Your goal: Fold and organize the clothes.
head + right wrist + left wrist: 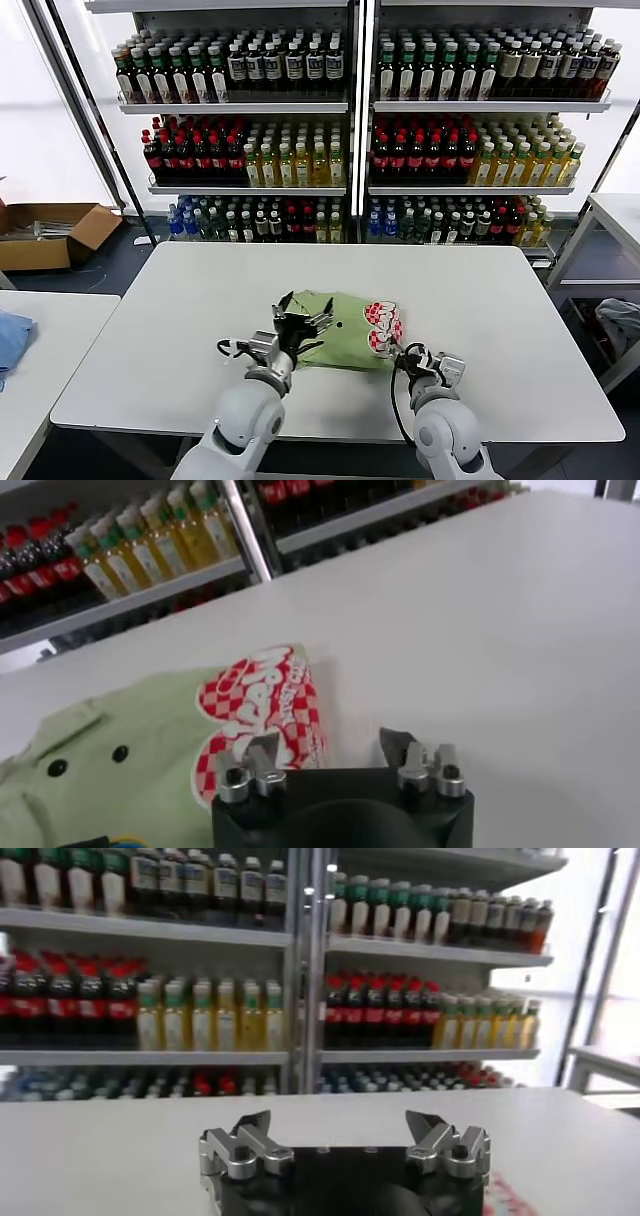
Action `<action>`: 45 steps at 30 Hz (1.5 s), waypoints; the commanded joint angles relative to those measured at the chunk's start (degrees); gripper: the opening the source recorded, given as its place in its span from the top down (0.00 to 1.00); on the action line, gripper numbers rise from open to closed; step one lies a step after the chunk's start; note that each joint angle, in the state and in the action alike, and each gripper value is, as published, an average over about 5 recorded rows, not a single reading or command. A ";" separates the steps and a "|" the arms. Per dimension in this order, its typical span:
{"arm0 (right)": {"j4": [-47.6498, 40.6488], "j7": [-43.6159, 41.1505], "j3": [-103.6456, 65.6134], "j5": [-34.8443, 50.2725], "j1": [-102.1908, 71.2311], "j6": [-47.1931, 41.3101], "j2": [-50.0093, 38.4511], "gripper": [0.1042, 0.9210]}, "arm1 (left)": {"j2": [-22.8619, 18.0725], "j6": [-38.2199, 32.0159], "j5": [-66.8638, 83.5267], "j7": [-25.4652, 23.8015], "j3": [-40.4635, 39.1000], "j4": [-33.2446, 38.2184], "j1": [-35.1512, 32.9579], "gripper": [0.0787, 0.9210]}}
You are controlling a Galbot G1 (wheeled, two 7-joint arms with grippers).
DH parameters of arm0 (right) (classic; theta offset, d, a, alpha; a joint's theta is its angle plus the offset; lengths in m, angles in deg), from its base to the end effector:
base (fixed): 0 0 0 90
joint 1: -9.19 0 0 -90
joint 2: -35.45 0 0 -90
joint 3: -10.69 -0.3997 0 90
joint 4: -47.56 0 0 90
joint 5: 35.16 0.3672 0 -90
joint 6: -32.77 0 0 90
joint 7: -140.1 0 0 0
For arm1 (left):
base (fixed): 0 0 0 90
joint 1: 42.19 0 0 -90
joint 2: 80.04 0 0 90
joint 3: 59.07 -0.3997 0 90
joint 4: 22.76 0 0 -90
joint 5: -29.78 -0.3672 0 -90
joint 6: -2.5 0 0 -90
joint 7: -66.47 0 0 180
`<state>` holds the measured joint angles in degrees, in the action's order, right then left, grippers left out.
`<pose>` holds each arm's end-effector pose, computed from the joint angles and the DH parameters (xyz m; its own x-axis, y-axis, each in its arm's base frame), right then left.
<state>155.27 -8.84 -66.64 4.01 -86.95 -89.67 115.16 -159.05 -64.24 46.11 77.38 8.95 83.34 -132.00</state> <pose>0.3075 0.0240 -0.3319 -0.8463 -0.0113 0.5325 0.1528 0.9526 0.2630 0.3282 -0.0728 -0.3165 -0.9410 0.2655 0.2099 0.2584 0.9641 -0.0610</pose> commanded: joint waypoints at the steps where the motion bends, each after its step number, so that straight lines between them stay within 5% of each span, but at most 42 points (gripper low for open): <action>1: -4.87 0.60 1.62 3.03 2.90 -0.71 0.32 0.42 | 4.21 0.15 -1.65 0.77 5.53 1.15 -2.53 0.12; 16: 1.26 -5.61 1.53 -3.82 1.37 -0.66 -4.34 0.94 | 3.63 0.16 -0.69 1.59 7.42 2.53 -4.06 0.12; 21: 2.51 -6.33 -0.40 -3.82 2.13 -0.77 -11.15 1.00 | 3.82 0.26 -0.17 1.84 8.31 4.17 -5.10 0.12; 28: -2.86 -9.53 -1.90 -9.36 2.76 -0.86 -19.98 1.00 | 2.70 0.56 -0.32 2.03 7.78 5.80 -6.04 0.12; 34: -4.77 -12.15 -2.94 -17.37 1.69 -0.66 -18.45 0.98 | 1.50 0.57 -0.92 2.03 7.45 6.11 -7.37 0.12; 41: 12.43 -12.52 -3.06 -23.32 -3.03 1.30 -11.67 0.74 | 0.64 0.57 -1.75 1.97 7.39 6.35 -9.11 0.12; 45: 13.80 -11.71 2.29 -23.24 -4.12 -0.27 -8.75 0.59 | -0.08 0.62 -2.12 1.98 6.97 6.72 -9.77 0.12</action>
<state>159.19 -19.58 -68.97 -12.49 -87.77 -89.59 102.08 -158.32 -63.68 44.52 79.39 16.10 89.34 -140.33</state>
